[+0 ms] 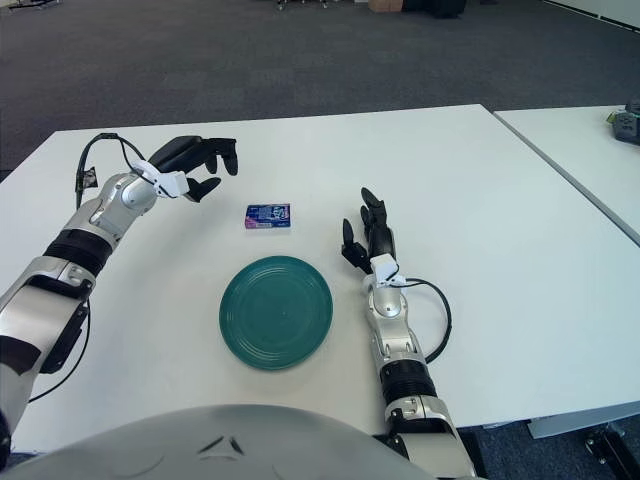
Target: Put the gum into the plate.
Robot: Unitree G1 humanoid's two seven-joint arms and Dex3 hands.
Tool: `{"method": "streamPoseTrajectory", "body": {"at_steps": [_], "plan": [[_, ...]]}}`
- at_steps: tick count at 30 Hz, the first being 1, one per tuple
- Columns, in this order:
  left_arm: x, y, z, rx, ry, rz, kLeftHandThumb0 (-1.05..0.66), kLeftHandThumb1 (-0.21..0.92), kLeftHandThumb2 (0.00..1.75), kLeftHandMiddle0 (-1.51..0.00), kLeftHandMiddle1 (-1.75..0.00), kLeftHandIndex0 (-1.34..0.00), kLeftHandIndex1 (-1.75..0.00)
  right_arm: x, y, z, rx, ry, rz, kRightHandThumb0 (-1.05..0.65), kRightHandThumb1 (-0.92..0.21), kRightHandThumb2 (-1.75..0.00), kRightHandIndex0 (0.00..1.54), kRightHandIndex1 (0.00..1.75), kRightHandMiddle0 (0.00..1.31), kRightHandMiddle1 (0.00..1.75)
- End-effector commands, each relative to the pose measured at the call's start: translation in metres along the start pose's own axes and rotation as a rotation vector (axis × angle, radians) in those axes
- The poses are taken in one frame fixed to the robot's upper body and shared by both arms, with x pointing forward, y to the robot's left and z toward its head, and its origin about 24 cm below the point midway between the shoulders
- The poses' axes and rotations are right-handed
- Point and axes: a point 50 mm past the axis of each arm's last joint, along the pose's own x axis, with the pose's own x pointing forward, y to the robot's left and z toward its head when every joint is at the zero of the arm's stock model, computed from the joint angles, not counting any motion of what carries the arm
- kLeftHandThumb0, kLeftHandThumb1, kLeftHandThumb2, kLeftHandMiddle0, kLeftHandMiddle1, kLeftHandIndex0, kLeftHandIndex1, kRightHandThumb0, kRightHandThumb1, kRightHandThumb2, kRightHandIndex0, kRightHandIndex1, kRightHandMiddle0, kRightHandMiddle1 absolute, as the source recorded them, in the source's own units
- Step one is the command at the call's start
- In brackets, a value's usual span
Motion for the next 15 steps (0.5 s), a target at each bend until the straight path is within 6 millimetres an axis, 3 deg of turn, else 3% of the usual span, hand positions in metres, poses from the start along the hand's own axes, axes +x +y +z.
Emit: {"method": "streamPoseTrajectory", "body": {"at_steps": [1,7,12,15], "plan": [[-0.0045,0.0039,-0.0063,-0.01,0.026,0.01,-0.01,0.25,1.26,-0.66,-1.56,-0.67,-1.53,-0.0157,0.0011,-0.0264,0.0,0.133,0.006,-0.57,-0.92,-0.7,0.19,0.0,0.0,0.42],[-0.0053,0.0037,-0.0075,-0.029,0.03,0.03,-0.01,0.27,1.25,-0.63,-1.58,-0.64,-1.55,-0.0155,0.0012,-0.0267,-0.004,0.132,0.009,-0.58,-0.92,-0.7,0.19,0.0,0.0,0.41],[-0.0066,0.0032,-0.0096,-0.029,0.028,0.051,-0.01,0.5,0.96,-0.5,-1.57,-0.49,-1.55,-0.0155,0.0015,-0.0267,-0.005,0.128,0.015,-0.57,-0.92,-0.71,0.19,0.0,0.0,0.4],[-0.0065,0.0031,-0.01,-0.022,0.03,0.051,-0.01,0.75,0.58,-0.44,-1.54,-0.39,-1.47,-0.0156,0.0017,-0.0272,-0.002,0.129,0.017,-0.57,-0.92,-0.71,0.19,0.0,0.0,0.4]]}}
